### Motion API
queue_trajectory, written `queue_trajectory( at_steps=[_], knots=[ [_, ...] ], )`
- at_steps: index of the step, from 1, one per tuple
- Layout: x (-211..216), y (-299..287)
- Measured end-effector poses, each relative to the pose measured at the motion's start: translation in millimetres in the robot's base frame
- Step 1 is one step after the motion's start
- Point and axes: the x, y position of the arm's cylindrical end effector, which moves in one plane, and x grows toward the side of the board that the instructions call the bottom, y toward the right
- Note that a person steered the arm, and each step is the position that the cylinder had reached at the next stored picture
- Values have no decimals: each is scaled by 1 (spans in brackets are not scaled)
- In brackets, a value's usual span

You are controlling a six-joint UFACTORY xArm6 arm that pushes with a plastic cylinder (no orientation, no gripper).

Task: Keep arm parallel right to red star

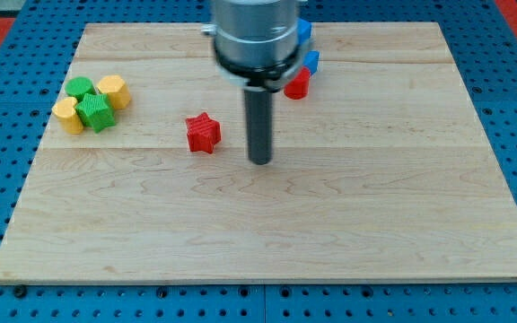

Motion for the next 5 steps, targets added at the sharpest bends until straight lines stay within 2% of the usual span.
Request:
queue_trajectory(
  at_steps=[2, 5],
  knots=[
    [-14, 15],
    [-36, -7]
  ],
)
